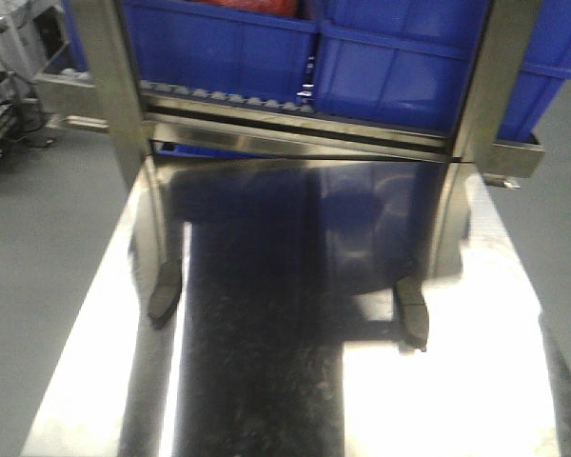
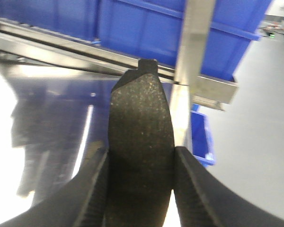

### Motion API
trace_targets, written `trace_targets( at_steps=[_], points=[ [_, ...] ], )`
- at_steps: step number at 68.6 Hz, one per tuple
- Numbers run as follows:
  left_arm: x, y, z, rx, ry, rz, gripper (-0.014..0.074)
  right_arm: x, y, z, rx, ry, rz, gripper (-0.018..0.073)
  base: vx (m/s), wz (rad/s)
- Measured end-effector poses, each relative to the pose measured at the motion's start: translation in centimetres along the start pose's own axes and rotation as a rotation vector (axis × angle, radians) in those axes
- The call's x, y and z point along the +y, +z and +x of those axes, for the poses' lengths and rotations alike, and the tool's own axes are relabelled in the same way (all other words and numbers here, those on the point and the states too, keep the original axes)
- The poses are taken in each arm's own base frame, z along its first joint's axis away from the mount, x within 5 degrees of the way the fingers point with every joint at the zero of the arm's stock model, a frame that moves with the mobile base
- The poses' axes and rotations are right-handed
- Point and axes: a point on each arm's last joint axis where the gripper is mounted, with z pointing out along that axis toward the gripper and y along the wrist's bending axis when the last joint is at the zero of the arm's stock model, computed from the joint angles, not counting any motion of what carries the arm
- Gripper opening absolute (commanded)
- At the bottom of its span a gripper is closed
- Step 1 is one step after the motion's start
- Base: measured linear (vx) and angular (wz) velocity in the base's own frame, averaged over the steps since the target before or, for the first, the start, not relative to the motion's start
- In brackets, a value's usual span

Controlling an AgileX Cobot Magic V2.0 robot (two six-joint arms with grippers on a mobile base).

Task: Move and align brake pads A on conveyor
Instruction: 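Drive the base from the table to the dark conveyor belt holding both pads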

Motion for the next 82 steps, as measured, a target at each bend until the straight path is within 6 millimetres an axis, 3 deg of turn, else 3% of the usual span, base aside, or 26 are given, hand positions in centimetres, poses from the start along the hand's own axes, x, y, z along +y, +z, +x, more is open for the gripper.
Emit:
trace_targets(
  at_steps=[35, 82],
  points=[
    [0.00, 0.00, 0.00, 0.000, 0.001, 0.000, 0.0136, 0.00, 0.00, 0.01, 0.001, -0.001, 0.000, 0.0008, -0.16, 0.49],
    [0.00, 0.00, 0.00, 0.000, 0.001, 0.000, 0.0136, -0.01, 0.00, 0.01, 0.001, -0.002, 0.001, 0.0008, -0.06, 0.82]
  ],
)
